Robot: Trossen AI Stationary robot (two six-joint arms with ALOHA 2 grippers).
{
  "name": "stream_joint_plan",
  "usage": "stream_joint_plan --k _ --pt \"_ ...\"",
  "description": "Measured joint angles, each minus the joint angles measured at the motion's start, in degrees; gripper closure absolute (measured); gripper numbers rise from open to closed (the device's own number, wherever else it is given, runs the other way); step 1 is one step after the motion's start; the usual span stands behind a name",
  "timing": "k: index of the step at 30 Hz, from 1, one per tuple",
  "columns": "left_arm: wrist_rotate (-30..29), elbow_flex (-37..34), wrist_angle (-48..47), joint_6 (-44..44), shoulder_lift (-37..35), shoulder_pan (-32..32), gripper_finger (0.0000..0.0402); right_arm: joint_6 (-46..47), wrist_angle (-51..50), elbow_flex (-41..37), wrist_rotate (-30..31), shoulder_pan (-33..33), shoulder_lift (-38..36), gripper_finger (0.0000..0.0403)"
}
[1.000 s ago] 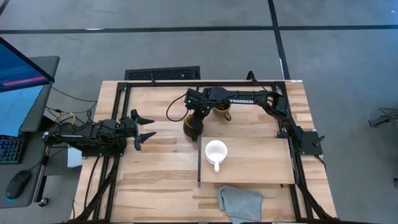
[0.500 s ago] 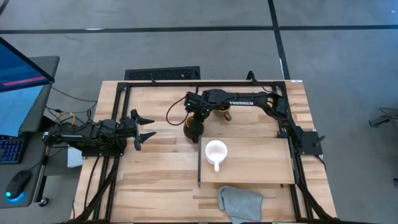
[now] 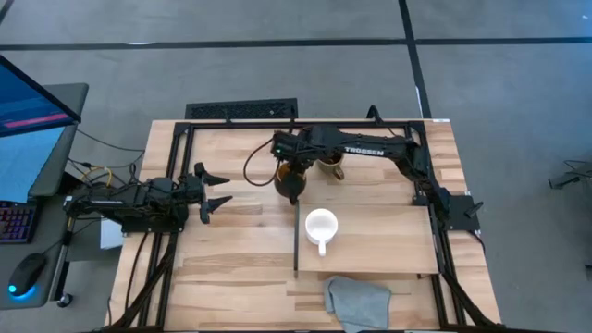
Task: Stack small to large cups/mugs on shelf
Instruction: Put the black mug on the shelf
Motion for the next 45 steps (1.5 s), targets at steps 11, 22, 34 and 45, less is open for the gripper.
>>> stream_joint_plan --k 11,22,34,45 --pt "0.0 0.0 0.0 0.0 0.0 0.0 0.0136 2.3 -16.4 15.2 7.9 1.6 -0.2 0.038" --pt "0.7 0.0 0.0 -0.2 0.0 0.0 0.0136 7.3 -22.1 14.6 11.3 0.4 -5.3 0.038" --pt "2.3 0.0 -0.1 -0.3 1.9 0.0 0.0136 10.8 -22.2 13.7 11.0 0.8 -16.0 0.038" --pt "2.9 0.0 -0.2 -1.2 3.4 0.0 0.0136 16.8 -22.4 2.2 12.0 2.7 -29.6 0.038"
